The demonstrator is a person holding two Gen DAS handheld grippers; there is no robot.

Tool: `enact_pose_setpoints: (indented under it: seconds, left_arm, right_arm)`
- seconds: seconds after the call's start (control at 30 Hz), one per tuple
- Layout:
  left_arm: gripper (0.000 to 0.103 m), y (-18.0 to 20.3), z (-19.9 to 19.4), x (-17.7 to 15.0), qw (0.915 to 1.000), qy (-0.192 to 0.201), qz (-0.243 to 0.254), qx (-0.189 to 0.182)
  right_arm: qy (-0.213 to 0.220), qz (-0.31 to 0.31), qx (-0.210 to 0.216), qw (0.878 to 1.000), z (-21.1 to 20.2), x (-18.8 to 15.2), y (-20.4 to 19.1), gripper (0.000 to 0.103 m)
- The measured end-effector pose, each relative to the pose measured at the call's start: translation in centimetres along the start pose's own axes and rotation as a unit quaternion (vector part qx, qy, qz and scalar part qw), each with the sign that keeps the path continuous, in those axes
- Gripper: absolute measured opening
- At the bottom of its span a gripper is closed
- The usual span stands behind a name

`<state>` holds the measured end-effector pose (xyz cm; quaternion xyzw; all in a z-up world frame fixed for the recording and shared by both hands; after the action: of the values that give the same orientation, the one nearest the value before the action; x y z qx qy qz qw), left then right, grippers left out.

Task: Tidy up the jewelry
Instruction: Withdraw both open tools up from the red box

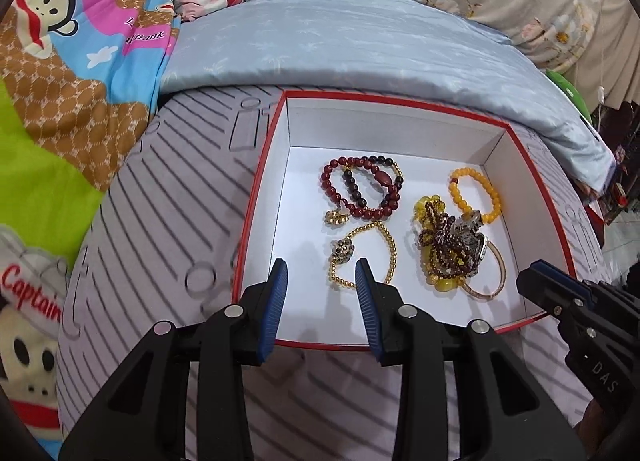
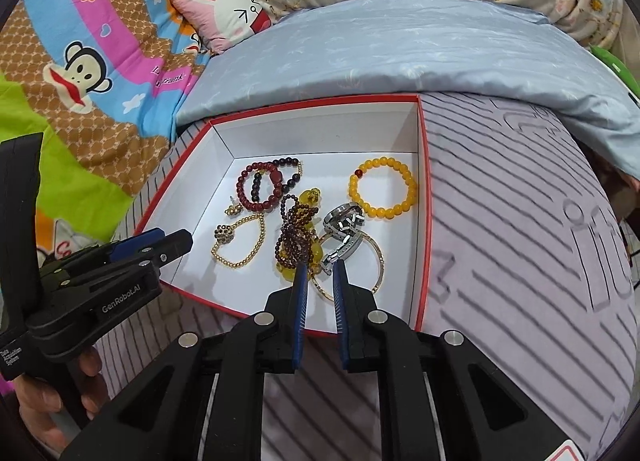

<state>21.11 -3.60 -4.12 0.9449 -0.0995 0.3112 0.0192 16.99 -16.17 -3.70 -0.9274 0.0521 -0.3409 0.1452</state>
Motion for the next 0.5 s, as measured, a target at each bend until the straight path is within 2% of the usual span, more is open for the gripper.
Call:
enact_pose_setpoints:
  seconds: [0.1, 0.13, 0.17, 0.3, 0.33, 0.4, 0.5]
  left_arm:
    - [0.034, 0.5, -1.3, -2.1, 0.9998, 0.000, 0.016, 0.008]
    - [0.038, 0.8, -1.7, -2.6, 0.9997, 0.000, 0.022, 0.008]
    - [0.042, 1.0, -1.9, -2.9, 0.9998, -0.001, 0.022, 0.004]
    - [0.042, 1.4, -3.1, -3.1, 0.9999, -0.006, 0.007, -0.007]
    - [0.042, 1.4, -3.6, -2.8, 1.0000, -0.001, 0.007, -0.006]
    - [0.047, 1.5, -4.5, -2.4, 1.0000, 0.008, 0.005, 0.002]
    - [0.059, 1.5, -5.9, -1.8, 0.9997, 0.023, 0.000, 0.010]
  right_arm:
    - [-0.001, 0.004, -0.003, 1.000, -1.4, -2.0, -0.1, 0.012]
    - [-0.001, 0.001, -0.008, 1.000, -1.8, -2.4, -0.1, 0.012]
    - [-0.001, 0.000, -0.011, 1.000, -1.9, -2.7, -0.1, 0.014]
    - [0.000, 0.008, -0.007, 1.000, -3.3, -3.0, -1.0, 0.020]
    - [0.006, 0.006, -0.006, 1.000, -3.7, -2.8, -1.3, 0.023]
    - [0.022, -0.002, -0.017, 1.000, -4.8, -2.4, -1.9, 0.040]
    - [0.035, -0.005, -0.028, 0.999, -6.2, -2.0, -2.5, 0.046]
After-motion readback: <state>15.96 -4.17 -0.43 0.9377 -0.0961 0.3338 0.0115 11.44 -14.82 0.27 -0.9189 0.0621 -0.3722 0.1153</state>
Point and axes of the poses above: each gripper's, at about its wrist camera, not at the fingertips, and z roughly the way its jaws point, y to its right, x to its top, the point moved 10 cm from there along z, roughly the way its jaws point, and after that the axes turned 6 degrees about x, right-handed, at the moved point
